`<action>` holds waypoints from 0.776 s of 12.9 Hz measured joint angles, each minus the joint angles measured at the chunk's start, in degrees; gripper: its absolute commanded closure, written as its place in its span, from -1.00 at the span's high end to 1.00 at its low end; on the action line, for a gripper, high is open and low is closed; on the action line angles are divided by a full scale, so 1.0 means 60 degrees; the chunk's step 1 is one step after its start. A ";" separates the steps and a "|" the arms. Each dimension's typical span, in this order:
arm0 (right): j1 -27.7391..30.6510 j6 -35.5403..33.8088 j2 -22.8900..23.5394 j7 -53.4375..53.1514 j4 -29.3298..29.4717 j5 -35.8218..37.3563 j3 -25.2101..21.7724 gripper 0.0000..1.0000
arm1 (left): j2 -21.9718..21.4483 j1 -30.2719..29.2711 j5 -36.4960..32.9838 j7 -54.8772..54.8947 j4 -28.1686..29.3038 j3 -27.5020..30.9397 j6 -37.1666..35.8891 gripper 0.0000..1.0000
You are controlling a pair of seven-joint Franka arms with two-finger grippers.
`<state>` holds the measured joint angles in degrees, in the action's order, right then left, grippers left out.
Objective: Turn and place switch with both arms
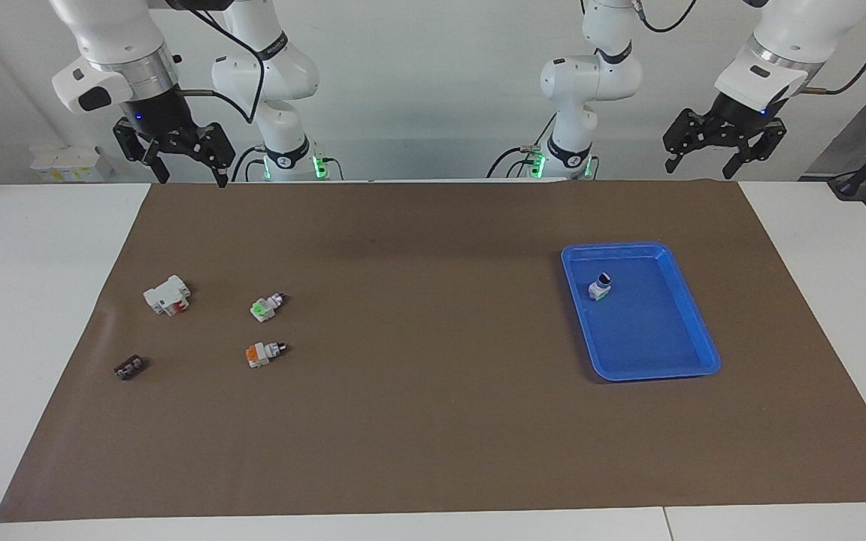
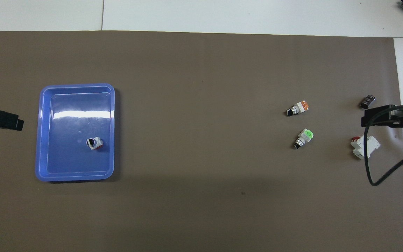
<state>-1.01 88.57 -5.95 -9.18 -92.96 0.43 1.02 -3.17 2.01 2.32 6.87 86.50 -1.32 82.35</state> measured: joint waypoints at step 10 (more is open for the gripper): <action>-0.0002 -0.0003 -0.0012 0.0000 0.0000 0.0000 0.0000 1.00 | 0.0028 -0.0007 -0.0241 -0.0051 -0.0022 0.0011 -0.0371 1.00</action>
